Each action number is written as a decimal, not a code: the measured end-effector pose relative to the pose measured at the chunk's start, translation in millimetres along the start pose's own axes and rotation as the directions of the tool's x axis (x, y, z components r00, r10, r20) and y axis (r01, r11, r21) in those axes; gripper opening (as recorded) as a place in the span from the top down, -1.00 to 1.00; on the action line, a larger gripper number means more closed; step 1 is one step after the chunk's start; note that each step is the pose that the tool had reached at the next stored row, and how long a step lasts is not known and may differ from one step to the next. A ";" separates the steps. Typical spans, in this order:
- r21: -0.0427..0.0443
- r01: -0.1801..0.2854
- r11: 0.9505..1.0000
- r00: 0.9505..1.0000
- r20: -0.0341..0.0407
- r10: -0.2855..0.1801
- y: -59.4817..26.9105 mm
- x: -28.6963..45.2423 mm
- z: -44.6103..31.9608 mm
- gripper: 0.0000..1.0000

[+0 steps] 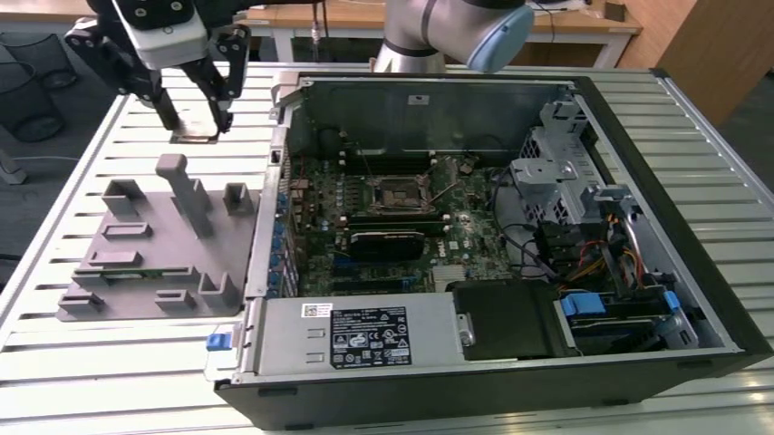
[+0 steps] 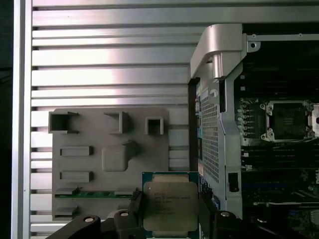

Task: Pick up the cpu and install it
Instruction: 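Pick up the cpu and move it towards the insertion slot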

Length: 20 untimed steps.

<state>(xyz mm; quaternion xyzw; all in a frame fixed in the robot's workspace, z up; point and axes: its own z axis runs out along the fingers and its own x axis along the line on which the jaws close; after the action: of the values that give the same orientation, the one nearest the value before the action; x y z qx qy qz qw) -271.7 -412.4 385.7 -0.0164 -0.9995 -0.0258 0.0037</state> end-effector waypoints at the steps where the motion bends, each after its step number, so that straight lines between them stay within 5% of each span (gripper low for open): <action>1: 0.000 0.000 1.000 1.000 0.000 0.000 0.0 -2.1 0.0 -0.06; 13: 0.000 0.000 1.000 1.000 0.000 0.000 0.9 -26.9 -0.2 -0.06; 20: 0.000 0.000 1.000 1.000 0.000 0.000 1.0 -32.0 -0.2 -0.06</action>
<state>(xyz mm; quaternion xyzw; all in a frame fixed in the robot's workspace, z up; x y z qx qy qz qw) -239.8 -412.4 385.7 -0.0163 -0.9995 -0.0258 0.0037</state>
